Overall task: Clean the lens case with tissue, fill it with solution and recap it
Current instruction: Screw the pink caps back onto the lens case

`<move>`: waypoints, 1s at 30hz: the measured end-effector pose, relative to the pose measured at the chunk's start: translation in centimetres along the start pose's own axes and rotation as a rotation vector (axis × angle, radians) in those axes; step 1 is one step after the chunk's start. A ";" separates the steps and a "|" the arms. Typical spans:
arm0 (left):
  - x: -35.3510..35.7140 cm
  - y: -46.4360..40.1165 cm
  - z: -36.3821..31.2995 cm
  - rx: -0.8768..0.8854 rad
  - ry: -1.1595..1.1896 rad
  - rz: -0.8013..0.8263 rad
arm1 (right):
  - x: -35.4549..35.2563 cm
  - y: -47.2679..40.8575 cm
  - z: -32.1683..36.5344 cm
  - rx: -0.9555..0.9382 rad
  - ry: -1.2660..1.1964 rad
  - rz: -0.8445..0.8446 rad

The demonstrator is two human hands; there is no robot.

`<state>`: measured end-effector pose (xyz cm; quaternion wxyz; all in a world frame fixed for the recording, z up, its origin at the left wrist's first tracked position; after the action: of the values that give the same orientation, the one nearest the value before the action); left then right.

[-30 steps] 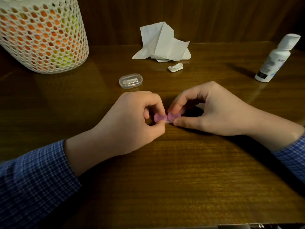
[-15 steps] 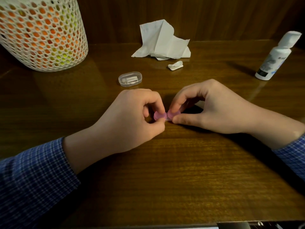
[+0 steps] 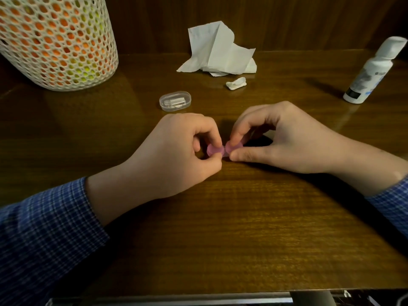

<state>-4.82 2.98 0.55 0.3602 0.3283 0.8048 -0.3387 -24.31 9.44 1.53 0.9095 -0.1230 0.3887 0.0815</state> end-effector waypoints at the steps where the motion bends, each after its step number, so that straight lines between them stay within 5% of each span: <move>1: 0.0 0.0 0.0 0.001 0.001 -0.003 | 0.0 0.0 0.0 0.000 0.001 -0.004; 30: -0.1 0.0 0.0 -0.002 -0.001 -0.006 | -0.2 0.2 0.2 -0.037 0.031 0.031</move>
<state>-4.78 2.89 0.62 0.3600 0.3253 0.8059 -0.3392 -24.37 9.66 1.83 0.8995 -0.1351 0.4030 0.1008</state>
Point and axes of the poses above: each hand's wrist, its own y-axis away from the middle knuckle, its own x-axis out of the palm, z = x × y, the point moved 2 cm from there along -y, towards the middle knuckle, and after that the axes turned 1 degree about -x, right-handed, at the moved point
